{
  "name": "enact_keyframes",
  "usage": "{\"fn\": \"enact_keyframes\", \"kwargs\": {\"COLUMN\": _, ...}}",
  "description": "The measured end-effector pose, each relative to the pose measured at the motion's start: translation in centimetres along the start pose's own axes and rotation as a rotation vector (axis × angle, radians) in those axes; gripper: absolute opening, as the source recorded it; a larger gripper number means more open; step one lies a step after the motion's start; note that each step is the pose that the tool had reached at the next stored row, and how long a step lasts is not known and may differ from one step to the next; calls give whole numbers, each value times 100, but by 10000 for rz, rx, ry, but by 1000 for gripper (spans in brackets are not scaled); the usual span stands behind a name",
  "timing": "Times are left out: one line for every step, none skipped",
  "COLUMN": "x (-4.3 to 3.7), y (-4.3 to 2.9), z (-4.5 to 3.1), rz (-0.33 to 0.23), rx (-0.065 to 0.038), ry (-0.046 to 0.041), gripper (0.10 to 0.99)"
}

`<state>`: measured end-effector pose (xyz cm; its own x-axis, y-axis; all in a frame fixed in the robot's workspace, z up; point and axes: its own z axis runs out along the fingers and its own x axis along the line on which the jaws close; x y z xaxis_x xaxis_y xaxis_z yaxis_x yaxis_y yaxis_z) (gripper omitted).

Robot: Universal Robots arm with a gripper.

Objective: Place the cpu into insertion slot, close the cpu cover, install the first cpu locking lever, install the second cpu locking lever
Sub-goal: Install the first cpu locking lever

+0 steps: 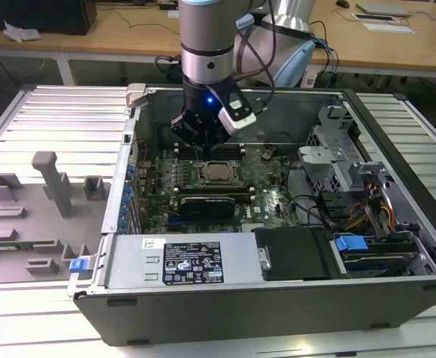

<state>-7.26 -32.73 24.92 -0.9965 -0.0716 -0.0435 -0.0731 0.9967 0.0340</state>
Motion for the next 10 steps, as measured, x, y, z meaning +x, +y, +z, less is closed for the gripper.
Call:
{"fn": "enact_keyframes", "kwargs": {"x": 26, "y": 2, "z": -1, "rz": 0, "rx": 1, "ry": -1, "gripper": 106}}
{"fn": "enact_keyframes", "kwargs": {"x": 40, "y": 3, "z": -2, "rz": 1, "rx": 1, "ry": -1, "gripper": 106}}
{"fn": "enact_keyframes", "kwargs": {"x": 49, "y": 3, "z": -2, "rz": 0, "rx": 1, "ry": -1, "gripper": 106}}
{"fn": "enact_keyframes", "kwargs": {"x": 65, "y": 5, "z": -3, "rz": 0, "rx": 0, "ry": -1, "gripper": 106}}
{"fn": "enact_keyframes", "kwargs": {"x": 81, "y": 6, "z": -3, "rz": 0, "rx": 0, "ry": -1, "gripper": 106}}
{"fn": "enact_keyframes", "kwargs": {"x": 98, "y": 7, "z": -4, "rz": 0, "rx": 1, "ry": -2, "gripper": 106}}
{"fn": "enact_keyframes", "kwargs": {"x": 114, "y": 8, "z": -5, "rz": 0, "rx": 0, "ry": -2, "gripper": 106}}
{"fn": "enact_keyframes", "kwargs": {"x": 124, "y": 9, "z": -5, "rz": 0, "rx": 0, "ry": -3, "gripper": 106}}
{"fn": "enact_keyframes", "kwargs": {"x": 132, "y": 10, "z": -5, "rz": 0, "rx": 1, "ry": -2, "gripper": 106}}
{"fn": "enact_keyframes", "kwargs": {"x": 141, "y": 10, "z": -6, "rz": 0, "rx": 1, "ry": -2, "gripper": 106}}
